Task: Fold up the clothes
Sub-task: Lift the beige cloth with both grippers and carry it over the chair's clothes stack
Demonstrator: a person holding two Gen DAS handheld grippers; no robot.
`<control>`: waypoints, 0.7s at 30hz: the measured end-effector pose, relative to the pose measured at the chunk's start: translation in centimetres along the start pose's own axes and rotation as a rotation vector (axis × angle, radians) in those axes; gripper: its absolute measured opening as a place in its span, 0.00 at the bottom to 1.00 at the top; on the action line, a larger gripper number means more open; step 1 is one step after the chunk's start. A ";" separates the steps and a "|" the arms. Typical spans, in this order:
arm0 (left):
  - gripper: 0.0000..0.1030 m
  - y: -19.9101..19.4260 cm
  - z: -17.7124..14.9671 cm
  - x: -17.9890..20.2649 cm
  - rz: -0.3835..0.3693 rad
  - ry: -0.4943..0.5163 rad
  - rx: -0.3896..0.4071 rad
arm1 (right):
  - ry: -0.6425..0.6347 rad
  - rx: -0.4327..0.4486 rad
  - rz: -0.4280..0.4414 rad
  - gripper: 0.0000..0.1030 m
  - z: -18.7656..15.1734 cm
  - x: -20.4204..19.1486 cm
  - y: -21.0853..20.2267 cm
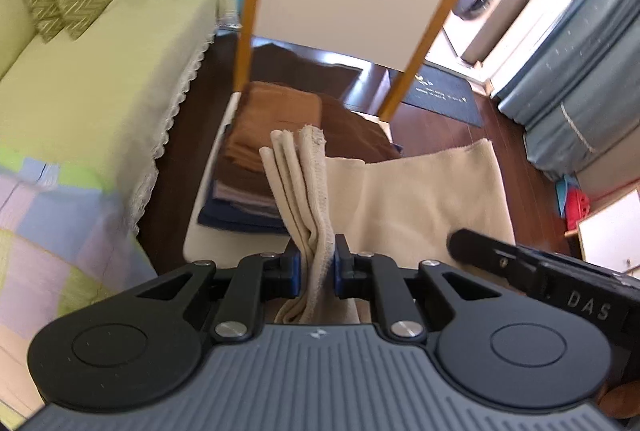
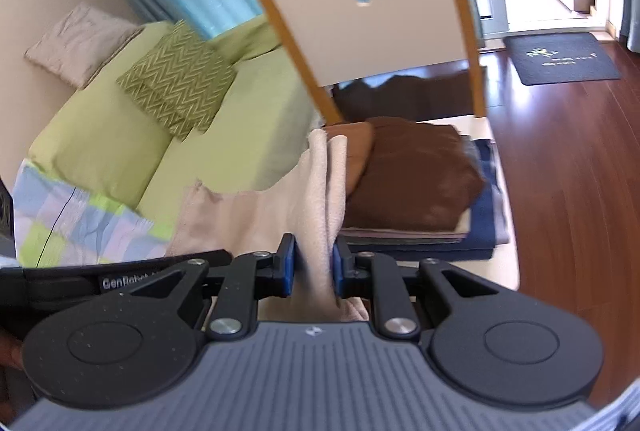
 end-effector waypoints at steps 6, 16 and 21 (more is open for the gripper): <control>0.15 1.7 2.5 6.8 0.000 -0.071 0.021 | -0.021 -0.013 0.015 0.16 4.1 5.0 -2.0; 0.15 4.9 3.6 15.1 0.141 -0.468 0.022 | -0.297 -0.336 0.182 0.16 14.0 14.5 -0.7; 0.15 6.2 3.0 15.0 0.252 -0.605 0.025 | -0.368 -0.469 0.289 0.16 15.8 14.8 3.7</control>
Point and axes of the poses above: each gripper's, at about its wrist camera, not at the fingertips, and y roughly the way its jaws point, x to its right, z to its top, the point moved 5 cm from there along y, roughly the way its jaws point, and after that the axes turned 14 degrees about z, right-handed, at the moved point
